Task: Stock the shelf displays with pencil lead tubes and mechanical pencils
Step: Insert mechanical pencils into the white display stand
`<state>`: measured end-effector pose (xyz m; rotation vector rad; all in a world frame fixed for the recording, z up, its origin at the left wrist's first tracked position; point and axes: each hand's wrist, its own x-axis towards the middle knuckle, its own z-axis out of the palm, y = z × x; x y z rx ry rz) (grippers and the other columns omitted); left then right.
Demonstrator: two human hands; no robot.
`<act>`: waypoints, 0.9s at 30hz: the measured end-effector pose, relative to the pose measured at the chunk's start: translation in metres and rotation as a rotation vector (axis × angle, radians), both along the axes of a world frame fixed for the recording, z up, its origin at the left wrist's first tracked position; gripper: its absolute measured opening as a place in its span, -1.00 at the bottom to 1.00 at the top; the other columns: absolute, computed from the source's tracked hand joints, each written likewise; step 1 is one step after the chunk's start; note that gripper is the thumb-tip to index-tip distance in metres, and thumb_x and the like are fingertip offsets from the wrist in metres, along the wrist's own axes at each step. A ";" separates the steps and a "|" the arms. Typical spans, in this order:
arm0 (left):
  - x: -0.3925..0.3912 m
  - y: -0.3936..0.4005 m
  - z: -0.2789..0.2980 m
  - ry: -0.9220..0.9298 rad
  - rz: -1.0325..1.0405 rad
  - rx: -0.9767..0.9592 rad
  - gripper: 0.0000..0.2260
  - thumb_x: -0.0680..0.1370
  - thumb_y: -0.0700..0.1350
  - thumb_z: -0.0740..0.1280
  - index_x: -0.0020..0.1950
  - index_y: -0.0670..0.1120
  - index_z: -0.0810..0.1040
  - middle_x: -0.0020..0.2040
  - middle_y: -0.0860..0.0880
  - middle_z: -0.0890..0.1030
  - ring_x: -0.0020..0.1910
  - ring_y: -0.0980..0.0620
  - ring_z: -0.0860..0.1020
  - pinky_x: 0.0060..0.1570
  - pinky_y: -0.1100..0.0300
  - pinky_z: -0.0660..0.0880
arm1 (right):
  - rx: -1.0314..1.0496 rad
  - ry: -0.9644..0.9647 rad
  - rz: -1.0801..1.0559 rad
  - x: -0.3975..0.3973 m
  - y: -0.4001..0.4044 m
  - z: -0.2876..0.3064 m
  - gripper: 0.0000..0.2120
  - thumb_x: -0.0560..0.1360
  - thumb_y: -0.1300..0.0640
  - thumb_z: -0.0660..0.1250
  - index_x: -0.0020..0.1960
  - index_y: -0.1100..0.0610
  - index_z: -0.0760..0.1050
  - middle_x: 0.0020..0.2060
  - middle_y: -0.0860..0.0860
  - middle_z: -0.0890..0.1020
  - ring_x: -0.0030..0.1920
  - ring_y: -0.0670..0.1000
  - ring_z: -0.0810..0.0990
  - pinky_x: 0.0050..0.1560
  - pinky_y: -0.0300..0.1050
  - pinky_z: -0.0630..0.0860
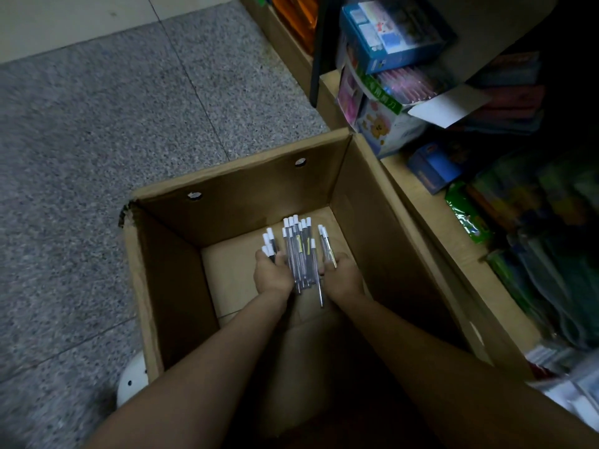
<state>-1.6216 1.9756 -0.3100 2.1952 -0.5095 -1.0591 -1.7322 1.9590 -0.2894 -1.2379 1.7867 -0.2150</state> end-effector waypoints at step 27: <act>-0.175 0.057 0.385 0.513 -0.826 -0.807 -0.82 0.57 -0.09 0.36 -0.24 -0.05 0.55 -0.54 0.10 0.29 -0.59 0.17 0.24 -0.60 0.34 0.21 | -0.714 -0.599 -0.288 -0.171 0.141 0.369 -0.77 0.64 0.09 0.21 0.06 0.19 0.59 -0.13 0.22 0.66 -0.20 0.09 0.66 -0.19 -0.09 0.63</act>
